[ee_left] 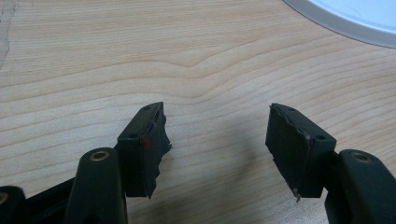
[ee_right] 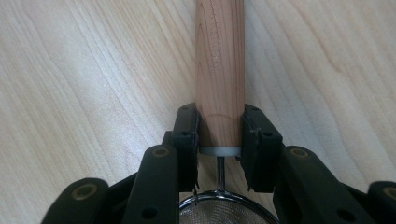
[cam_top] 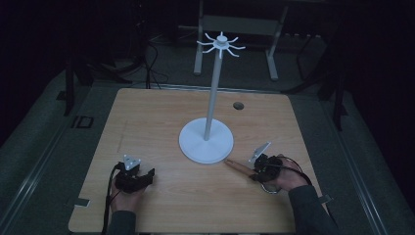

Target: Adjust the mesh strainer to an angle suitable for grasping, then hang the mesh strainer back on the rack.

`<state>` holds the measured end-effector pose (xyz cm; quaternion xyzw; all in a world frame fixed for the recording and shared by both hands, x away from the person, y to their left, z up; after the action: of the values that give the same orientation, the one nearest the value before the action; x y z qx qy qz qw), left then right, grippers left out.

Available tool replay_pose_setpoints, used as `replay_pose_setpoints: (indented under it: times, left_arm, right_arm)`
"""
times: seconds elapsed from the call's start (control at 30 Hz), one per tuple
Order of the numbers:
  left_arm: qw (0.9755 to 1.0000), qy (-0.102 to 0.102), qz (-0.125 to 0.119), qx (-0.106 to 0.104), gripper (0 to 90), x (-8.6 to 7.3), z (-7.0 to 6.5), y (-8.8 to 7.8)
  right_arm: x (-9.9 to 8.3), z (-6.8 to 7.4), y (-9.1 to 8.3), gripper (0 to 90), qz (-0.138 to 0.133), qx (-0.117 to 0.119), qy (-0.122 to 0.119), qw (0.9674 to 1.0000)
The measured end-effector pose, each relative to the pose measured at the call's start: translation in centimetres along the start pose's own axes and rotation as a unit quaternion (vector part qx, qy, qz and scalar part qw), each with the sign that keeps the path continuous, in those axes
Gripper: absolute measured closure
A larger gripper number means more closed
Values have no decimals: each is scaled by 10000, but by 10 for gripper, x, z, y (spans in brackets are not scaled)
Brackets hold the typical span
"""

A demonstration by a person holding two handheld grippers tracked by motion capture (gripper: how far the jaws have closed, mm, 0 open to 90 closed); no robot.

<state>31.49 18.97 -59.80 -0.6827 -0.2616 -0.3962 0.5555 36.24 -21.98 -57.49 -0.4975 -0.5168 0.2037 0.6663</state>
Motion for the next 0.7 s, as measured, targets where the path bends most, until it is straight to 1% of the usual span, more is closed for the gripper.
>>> replay_pose_setpoints:
  times: [0.03, 0.07, 0.27, 0.4, 0.53, 0.7]
  left_arm:
    - [10000, 0, 0, 0, 380, 0, 0, 0]
    - [10000, 4, 2, 7, 381, 0, 0, 0]
    - [10000, 13, 13, -3, 380, 0, 0, 0]
    - [10000, 3, -5, 0, 380, 0, 0, 0]
    - [10000, 5, 1, -3, 381, 0, 0, 0]
    - [10000, 5, 4, 3, 380, 0, 0, 0]
  right_arm:
    - [0, 0, 0, 696, 0, 0, 0, 10000]
    - [1, 0, -3, 696, -98, -11, 21, 9999]
    - [3, 0, -8, 696, -344, -44, 77, 9994]
    - [4, 1, -7, 696, -419, -68, 73, 9991]
    - [10, 2, -8, 696, -725, -59, 137, 9973]
    - [14, 1, -10, 696, -951, -164, 174, 9952]
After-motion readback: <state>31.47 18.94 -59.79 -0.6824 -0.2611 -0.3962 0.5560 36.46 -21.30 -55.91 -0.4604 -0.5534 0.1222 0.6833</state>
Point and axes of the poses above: each handheld gripper's, and its own axes: y roughly forward along the jaws, x roughly out of its top, z roughly to its left, the point moved 6 cm from there along y, roughly forward along the jaws, and after that the axes turned 10 degrees about -z, right-handed, at the moved point
